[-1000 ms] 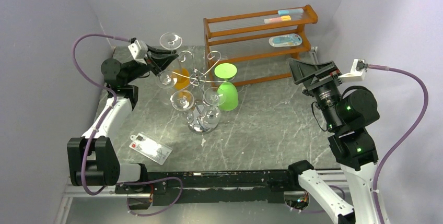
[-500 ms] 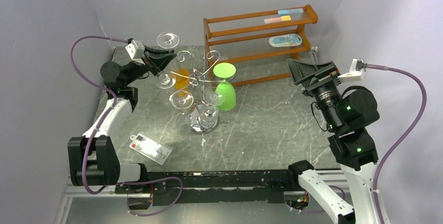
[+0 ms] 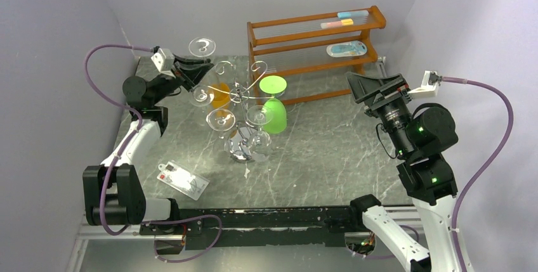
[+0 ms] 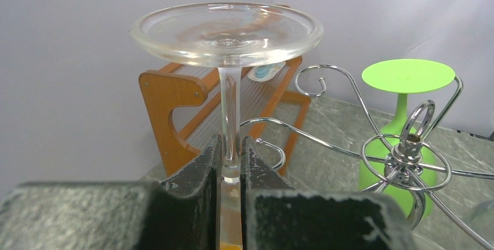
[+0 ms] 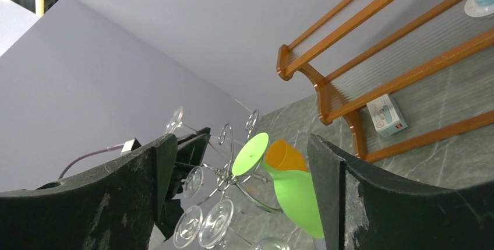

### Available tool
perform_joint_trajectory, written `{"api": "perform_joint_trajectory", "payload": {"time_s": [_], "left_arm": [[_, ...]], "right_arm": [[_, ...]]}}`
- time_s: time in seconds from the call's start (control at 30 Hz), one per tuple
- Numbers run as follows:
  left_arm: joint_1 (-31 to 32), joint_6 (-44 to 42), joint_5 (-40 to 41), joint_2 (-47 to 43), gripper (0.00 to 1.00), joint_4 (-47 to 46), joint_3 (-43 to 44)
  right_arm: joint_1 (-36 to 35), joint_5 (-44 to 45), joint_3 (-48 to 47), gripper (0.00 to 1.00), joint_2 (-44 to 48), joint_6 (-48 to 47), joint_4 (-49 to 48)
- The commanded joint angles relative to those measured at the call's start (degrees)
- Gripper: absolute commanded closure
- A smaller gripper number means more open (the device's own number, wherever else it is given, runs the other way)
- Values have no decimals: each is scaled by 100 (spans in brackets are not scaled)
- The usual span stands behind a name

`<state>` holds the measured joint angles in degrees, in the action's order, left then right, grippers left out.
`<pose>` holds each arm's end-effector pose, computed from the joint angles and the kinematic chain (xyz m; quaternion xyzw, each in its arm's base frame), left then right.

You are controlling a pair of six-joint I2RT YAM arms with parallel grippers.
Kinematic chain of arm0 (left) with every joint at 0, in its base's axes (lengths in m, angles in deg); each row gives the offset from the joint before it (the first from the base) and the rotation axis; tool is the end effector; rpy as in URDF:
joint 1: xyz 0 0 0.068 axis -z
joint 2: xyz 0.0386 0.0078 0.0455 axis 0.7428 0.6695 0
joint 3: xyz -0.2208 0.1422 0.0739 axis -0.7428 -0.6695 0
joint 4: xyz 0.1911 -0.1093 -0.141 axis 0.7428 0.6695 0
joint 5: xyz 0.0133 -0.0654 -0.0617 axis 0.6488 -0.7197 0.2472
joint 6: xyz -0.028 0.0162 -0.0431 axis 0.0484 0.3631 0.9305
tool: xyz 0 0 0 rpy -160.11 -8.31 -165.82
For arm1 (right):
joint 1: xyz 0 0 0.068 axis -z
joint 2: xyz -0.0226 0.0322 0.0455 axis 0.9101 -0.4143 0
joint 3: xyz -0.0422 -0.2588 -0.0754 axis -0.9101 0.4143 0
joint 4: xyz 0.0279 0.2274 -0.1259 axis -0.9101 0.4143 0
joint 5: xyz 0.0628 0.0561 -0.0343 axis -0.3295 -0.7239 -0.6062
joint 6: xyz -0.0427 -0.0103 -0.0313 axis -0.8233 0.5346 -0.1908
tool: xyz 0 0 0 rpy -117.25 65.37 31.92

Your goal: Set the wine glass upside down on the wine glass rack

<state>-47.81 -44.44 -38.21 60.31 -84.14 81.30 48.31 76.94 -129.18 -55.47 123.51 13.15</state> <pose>0.2869 -0.0298 0.3601 0.3063 0.5130 -0.3690 0.7119 0.1006 0.0307 0.4687 0.1876 0.6295 0.4105 0.6325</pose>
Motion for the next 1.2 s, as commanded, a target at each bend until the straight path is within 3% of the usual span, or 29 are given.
{"api": "perform_joint_trajectory", "payload": {"time_s": [0.0, 0.23, 0.53, 0.77, 0.87, 1.0, 1.17], "left_arm": [[1, -392, 121, 116, 95, 235, 26], [1, -645, 597, 156, 95, 352, 74], [1, -481, 1069, 269, 95, -389, 82], [1, -672, 1605, 190, 95, -299, 185], [1, -753, 1631, 160, 95, -214, 233], [-3, -749, 1573, 57, 95, -227, 198], [1, -832, 1504, -99, 95, -234, 215]], "right_arm": [[16, -33, 59, 14, 21, 9, -77], [16, -265, 33, 14, -106, -88, -77], [16, -1985, -427, 14, -1065, -473, -242], [-103, -2591, -649, 11, -1933, -56, -944], [-615, -2201, -994, 11, -2387, -57, -1145], [-1858, -1041, -1823, 11, -3181, -296, -1142], [-2588, -129, -2929, 14, -4445, -200, -1270]]}}
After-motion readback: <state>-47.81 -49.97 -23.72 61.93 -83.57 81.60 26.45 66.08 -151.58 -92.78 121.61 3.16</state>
